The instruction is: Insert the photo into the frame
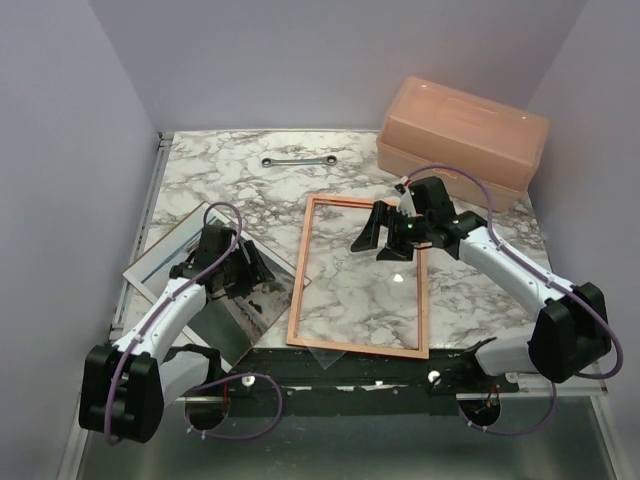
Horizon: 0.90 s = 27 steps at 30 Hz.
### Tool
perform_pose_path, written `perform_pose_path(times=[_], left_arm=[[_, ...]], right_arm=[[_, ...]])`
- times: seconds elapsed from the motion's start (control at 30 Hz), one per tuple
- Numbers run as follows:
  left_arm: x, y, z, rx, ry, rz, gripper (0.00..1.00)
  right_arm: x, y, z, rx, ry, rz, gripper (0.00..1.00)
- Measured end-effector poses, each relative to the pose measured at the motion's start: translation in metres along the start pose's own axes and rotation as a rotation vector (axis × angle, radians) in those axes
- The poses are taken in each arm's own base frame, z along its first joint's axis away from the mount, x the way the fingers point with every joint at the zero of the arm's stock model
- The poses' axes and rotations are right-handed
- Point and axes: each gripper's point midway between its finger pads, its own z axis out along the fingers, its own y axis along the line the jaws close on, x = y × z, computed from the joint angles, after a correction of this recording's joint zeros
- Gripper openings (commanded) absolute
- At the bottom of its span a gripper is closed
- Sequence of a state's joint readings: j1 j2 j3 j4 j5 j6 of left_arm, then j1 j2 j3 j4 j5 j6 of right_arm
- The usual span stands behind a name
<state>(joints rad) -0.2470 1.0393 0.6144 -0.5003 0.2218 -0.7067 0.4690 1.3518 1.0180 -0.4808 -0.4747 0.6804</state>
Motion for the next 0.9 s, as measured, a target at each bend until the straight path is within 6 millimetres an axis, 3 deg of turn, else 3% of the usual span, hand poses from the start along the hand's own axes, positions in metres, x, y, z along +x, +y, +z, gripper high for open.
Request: perform_pose_path(times=[0.13,0.17,0.27,0.43,0.53,0.67,0.9], left_arm=[[0.028,0.020,0.025,0.046,0.076,-0.103,0.66],[0.032,0.018,0.028,0.083,0.091,-0.127,0.66],[0.026,0.005,0.032,0.174,0.059,-0.131,0.66],[0.027,-0.002,0.037,0.237,0.047,-0.157,0.66],[0.026,-0.004,0.038,0.256,0.037,-0.166,0.66],[0.025,-0.005,0.039,0.266,0.029,-0.176,0.66],[0.026,-0.005,0.038,0.265,0.029,-0.176,0.64]], right_arm=[[0.009,-0.027,0.014,0.065,0.033,0.027,0.96],[0.012,-0.035,0.018,0.084,0.045,0.036,0.96],[0.013,-0.063,0.024,0.141,0.055,0.076,0.97],[-0.013,-0.111,0.029,0.214,0.005,0.138,0.97],[-0.020,-0.130,0.040,0.243,0.019,0.146,0.97],[-0.033,-0.140,0.063,0.247,0.050,0.124,0.97],[-0.064,-0.127,0.089,0.146,0.055,0.040,0.96]])
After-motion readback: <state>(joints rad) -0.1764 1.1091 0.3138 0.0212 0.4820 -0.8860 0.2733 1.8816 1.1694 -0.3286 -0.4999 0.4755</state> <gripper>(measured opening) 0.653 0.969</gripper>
